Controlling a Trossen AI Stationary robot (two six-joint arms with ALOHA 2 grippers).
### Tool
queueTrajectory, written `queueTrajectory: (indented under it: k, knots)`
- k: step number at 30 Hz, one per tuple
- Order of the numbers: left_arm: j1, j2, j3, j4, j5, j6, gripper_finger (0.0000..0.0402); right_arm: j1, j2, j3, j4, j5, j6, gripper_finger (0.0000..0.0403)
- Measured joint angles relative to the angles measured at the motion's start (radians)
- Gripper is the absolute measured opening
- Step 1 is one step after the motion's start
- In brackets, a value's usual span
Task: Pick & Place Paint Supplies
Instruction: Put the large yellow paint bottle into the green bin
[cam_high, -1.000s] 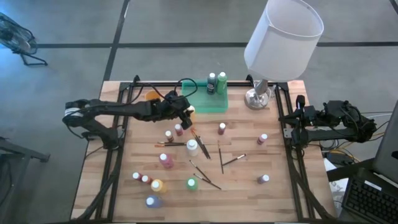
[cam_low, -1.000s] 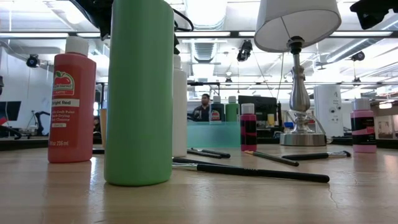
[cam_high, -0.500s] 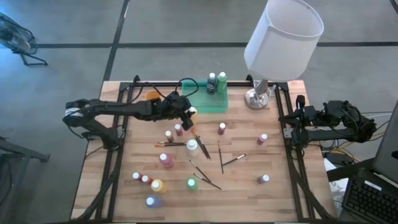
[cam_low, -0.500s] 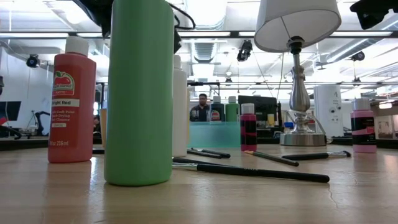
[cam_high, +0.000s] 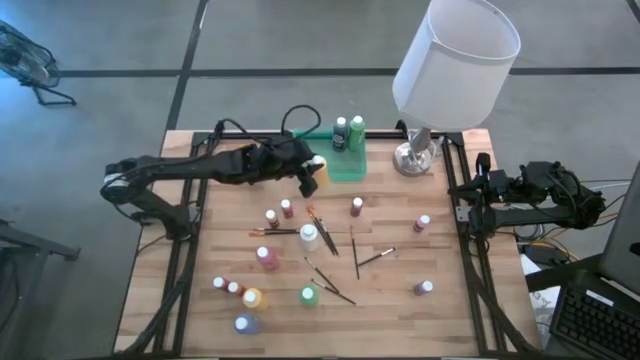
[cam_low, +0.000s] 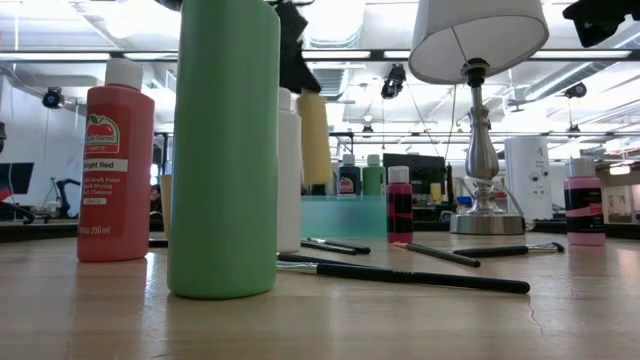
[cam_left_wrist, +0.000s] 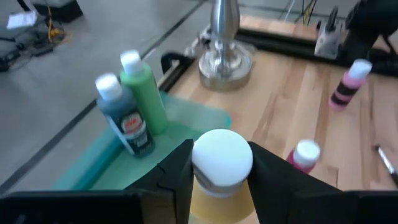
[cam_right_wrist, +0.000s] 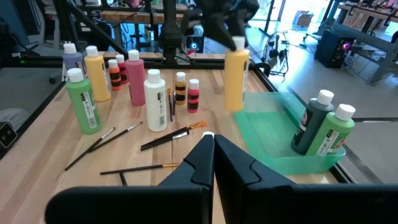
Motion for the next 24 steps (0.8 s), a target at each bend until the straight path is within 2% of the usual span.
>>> queueTrajectory:
  k: [7,15,24]
  knots:
    - [0.025,0.002,0.076,0.012,-0.008,0.025,0.0128,0.000,0.000,0.000,0.000,0.000,0.000,0.0008]
    - [0.147,0.017,0.075,0.062,-0.017,-0.009,0.0128,0.000,0.000,0.000,0.000,0.000,0.000,0.0008]
    - [0.211,0.162,0.076,0.112,-0.004,-0.028,0.0128,0.000,0.000,0.000,0.000,0.000,0.000,0.0008]
